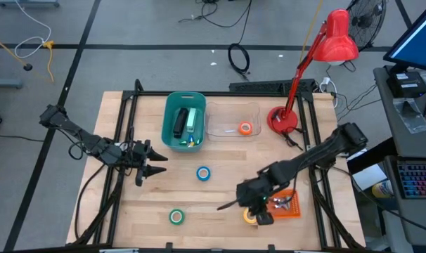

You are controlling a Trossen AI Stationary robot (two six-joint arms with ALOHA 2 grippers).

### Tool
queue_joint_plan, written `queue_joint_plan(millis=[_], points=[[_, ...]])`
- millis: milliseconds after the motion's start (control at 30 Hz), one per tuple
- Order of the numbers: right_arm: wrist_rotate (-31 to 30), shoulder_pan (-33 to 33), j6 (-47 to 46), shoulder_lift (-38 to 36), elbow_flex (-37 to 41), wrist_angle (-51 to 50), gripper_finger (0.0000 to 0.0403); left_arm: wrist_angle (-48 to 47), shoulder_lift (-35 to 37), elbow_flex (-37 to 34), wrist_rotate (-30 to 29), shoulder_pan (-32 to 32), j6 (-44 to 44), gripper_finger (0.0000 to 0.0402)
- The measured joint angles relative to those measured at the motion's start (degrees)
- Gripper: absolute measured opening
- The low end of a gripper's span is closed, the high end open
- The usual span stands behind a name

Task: Pick and place Stapler, Stapler remover, tape
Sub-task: Put the yellow tape into the transparent bin

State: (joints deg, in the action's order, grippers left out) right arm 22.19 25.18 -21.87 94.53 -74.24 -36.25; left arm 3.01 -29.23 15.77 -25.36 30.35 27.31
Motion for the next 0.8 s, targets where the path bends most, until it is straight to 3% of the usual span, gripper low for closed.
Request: queue_joint_plan(millis=[367, 800], points=[[-0.55, 0.30, -0.96, 7.05, 0.00, 0.46, 0.0076, -0.31, 0.01, 0.00, 0.02, 0.02, -0.02, 0.0225], [-4.48, 0.43, -3.39, 7.92, -0.01, 0.53, 0.0198, -0.77, 0.02, 0.00, 0.02, 0.02, -0.04, 0.0225]])
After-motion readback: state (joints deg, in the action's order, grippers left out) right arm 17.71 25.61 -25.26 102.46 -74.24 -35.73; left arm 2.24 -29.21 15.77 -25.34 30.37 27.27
